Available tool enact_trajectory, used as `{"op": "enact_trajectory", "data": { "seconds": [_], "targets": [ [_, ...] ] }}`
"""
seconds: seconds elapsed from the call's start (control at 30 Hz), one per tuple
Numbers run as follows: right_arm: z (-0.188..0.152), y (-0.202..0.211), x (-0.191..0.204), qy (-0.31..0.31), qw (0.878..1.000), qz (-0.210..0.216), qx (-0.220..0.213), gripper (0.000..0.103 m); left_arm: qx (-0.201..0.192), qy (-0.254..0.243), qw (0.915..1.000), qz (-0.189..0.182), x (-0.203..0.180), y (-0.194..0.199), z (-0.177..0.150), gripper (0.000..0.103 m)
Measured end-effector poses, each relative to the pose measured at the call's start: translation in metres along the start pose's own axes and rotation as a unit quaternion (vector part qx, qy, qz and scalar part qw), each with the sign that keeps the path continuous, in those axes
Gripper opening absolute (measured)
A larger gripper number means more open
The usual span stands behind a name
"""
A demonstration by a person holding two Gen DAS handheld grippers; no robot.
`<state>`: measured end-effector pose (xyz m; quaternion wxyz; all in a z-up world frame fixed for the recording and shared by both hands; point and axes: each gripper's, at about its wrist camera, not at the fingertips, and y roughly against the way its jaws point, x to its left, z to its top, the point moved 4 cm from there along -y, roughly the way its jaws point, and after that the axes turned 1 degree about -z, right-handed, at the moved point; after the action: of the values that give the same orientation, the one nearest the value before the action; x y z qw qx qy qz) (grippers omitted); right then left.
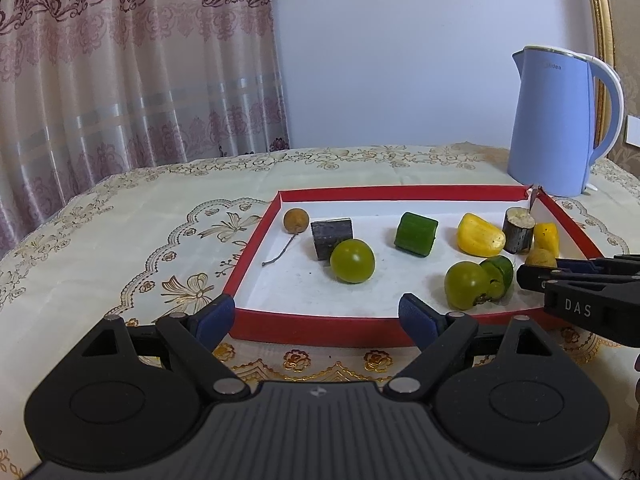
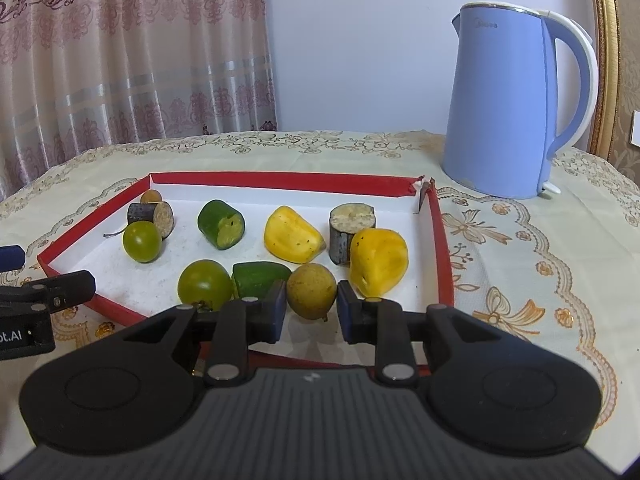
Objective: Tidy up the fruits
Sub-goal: 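Lower the round yellow fruit into the tray and open the right tool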
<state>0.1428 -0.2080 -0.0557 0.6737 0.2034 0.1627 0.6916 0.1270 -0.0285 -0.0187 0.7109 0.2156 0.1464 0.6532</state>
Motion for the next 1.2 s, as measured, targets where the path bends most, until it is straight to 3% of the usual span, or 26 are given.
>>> {"op": "enact_trajectory", "data": {
  "seconds": [0.2, 0.37, 0.63, 0.9, 1.0, 1.07, 1.2],
  "targets": [
    [-0.0009, -0.0012, -0.0008, -0.001, 1.0, 0.0, 0.005, 0.026, 0.001, -0.001, 1.0, 0.001, -0.0004, -0.0001, -0.0005, 0.089],
    [-0.0006, -0.0027, 0.0007, 0.003, 1.0, -0.004, 0.005, 0.038, 0.001, -0.001, 1.0, 0.002, -0.0004, -0.0005, -0.0004, 0.089],
    [-0.0016, -0.0026, -0.0001, 0.002, 1.0, -0.005, 0.006, 0.038, 0.002, -0.001, 1.0, 0.003, -0.0007, -0.0012, -0.0004, 0.089],
    [-0.0022, -0.0027, -0.002, -0.004, 1.0, -0.008, 0.008, 0.046, 0.003, 0.0, 1.0, 0.005, 0.0003, -0.0024, -0.0017, 0.089],
    [-0.0025, -0.0019, -0.0041, -0.008, 1.0, -0.014, 0.007, 0.054, 0.003, -0.001, 1.0, 0.009, 0.0003, -0.0021, -0.0014, 0.089],
    [-0.0025, 0.0003, -0.0045, -0.008, 1.0, -0.015, 0.004, 0.068, 0.001, 0.0, 1.0, 0.008, 0.0001, -0.0007, -0.0003, 0.089],
    [-0.0021, 0.0049, -0.0018, 0.001, 1.0, -0.023, -0.002, 0.073, 0.0, -0.001, 1.0, 0.007, -0.0014, 0.0014, 0.0021, 0.089]
  ]
}}
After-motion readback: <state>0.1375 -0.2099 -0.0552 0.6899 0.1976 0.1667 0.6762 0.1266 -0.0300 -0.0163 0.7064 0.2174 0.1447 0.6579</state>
